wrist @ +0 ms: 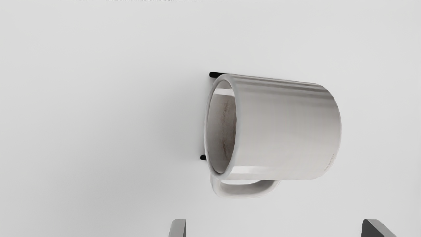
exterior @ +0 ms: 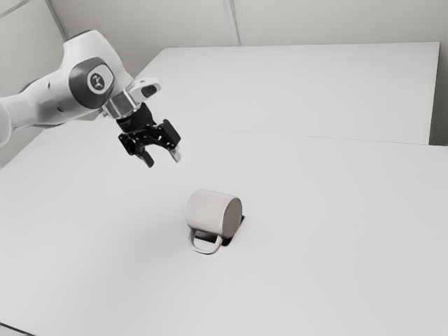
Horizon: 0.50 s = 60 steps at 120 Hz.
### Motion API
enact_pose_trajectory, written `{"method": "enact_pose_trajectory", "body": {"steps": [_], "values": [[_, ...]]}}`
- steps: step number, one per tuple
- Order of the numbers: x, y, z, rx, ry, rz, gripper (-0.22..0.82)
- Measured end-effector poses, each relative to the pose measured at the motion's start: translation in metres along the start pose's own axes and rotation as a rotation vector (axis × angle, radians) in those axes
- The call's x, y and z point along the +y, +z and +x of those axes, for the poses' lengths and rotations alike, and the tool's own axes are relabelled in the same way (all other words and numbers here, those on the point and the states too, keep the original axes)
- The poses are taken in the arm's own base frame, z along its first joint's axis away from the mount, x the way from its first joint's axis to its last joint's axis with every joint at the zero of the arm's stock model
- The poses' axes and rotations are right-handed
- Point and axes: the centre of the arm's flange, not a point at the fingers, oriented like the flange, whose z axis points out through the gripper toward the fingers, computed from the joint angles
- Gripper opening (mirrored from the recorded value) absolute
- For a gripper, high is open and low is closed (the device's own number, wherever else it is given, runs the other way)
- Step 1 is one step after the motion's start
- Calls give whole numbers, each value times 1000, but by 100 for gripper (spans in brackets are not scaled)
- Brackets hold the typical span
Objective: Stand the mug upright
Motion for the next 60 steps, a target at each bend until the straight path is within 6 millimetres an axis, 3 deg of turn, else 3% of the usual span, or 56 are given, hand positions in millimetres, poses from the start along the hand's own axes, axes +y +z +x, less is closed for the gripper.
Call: {"method": "enact_pose_trajectory", "body": {"steps": [60], "values": [[-34, 84, -11, 105, -32, -239, 58]]}}
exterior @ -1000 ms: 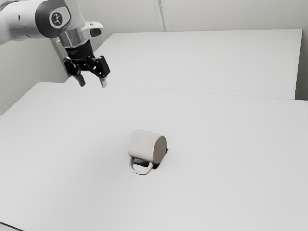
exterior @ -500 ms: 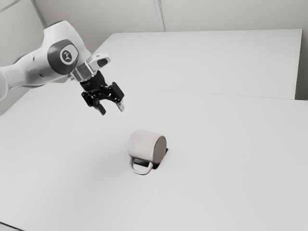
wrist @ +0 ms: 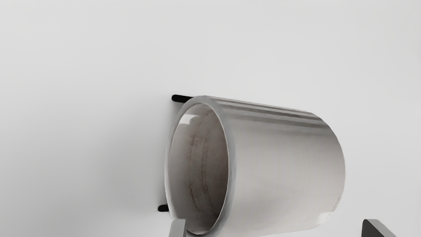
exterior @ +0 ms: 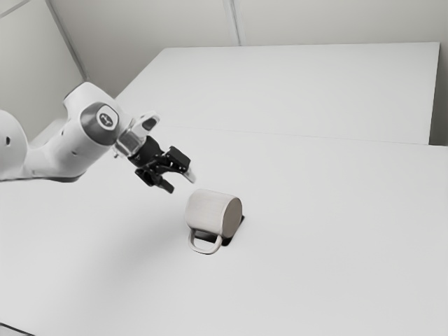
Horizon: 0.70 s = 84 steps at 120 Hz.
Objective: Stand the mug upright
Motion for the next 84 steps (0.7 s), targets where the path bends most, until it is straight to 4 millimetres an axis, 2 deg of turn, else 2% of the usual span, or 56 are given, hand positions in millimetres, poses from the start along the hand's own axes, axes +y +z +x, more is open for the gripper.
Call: {"method": "enact_pose_trajectory", "body": {"steps": [34, 84], "values": [[-22, 30, 2, 53, -11, -107, 58], [-29, 54, -1, 47, -5, -238, 58]]}}
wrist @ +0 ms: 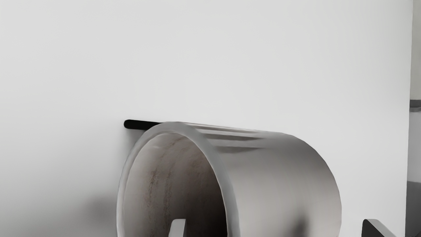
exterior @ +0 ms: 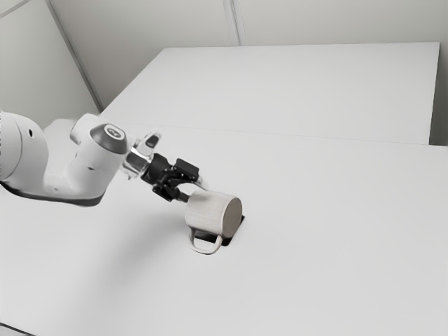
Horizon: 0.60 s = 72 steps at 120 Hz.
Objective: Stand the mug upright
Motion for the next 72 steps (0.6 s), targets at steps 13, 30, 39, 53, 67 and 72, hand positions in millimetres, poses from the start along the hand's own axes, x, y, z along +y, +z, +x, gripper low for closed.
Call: {"method": "enact_pose_trajectory", "body": {"steps": [13, 30, 39, 53, 67, 72], "values": [[-6, 12, -4, 6, -22, -55, 58], [-11, 22, -10, 30, -37, -124, 58], [-14, 29, -15, 41, -47, -163, 58], [-16, 35, -19, 57, -35, -205, 56], [-15, 38, -20, 76, -9, -239, 40], [-14, 38, -20, 80, 4, -246, 32]]}}
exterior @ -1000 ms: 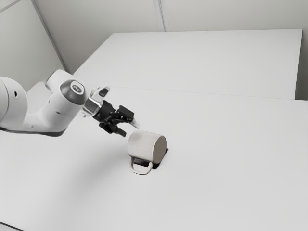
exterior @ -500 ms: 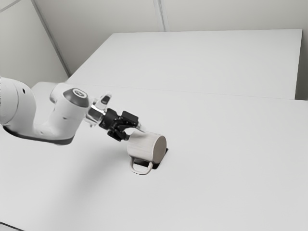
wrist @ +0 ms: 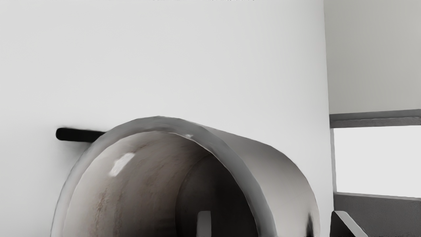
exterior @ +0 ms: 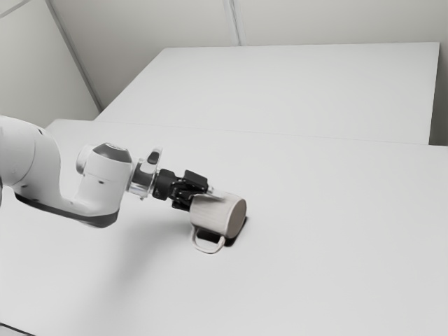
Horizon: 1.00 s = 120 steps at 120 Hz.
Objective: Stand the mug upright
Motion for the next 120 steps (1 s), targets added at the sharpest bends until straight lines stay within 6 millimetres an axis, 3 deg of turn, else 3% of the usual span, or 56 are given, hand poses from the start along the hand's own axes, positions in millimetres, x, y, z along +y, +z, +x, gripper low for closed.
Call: {"method": "enact_pose_trajectory", "body": {"steps": [19, 47, 84, 120], "values": [[4, 0, 1, 7, 54, -15, 5], [24, -4, 7, 22, 149, -26, -11], [70, -22, 29, 28, 318, -6, -15], [123, -49, 54, -227, 558, 330, -17]]}}
